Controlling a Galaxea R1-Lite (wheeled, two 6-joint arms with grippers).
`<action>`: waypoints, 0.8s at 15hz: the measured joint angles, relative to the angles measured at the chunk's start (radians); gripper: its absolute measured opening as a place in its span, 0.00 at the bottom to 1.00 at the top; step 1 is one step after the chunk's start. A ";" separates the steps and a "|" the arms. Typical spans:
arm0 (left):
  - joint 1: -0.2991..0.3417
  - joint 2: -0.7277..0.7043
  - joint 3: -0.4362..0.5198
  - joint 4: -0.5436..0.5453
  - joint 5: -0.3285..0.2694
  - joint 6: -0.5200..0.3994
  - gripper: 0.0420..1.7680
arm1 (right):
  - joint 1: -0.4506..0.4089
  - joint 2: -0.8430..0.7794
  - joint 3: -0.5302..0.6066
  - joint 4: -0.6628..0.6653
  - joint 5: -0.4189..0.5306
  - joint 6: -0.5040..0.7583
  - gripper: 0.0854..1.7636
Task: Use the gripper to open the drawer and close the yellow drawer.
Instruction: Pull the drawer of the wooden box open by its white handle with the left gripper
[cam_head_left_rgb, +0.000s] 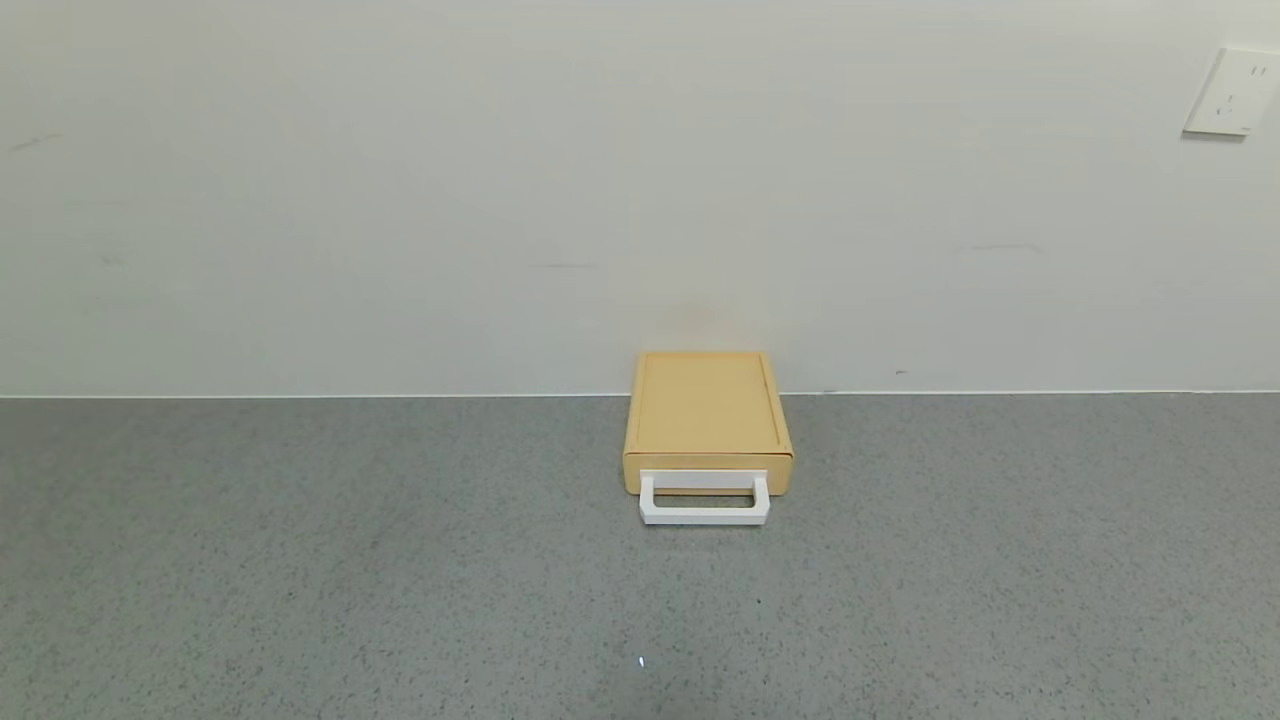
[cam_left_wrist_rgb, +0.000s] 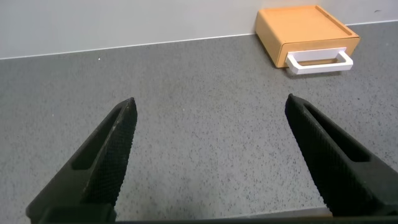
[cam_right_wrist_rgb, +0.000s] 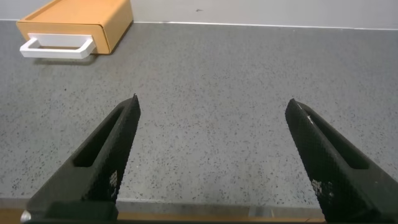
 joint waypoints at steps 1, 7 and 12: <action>-0.004 0.067 -0.043 0.000 0.000 0.007 0.97 | 0.000 0.000 0.000 0.000 0.000 0.000 0.97; -0.020 0.565 -0.325 0.000 -0.016 0.159 0.97 | 0.001 0.000 0.000 0.000 0.000 0.000 0.97; -0.153 0.956 -0.565 0.004 -0.059 0.287 0.97 | 0.000 0.000 0.000 0.000 0.000 0.000 0.97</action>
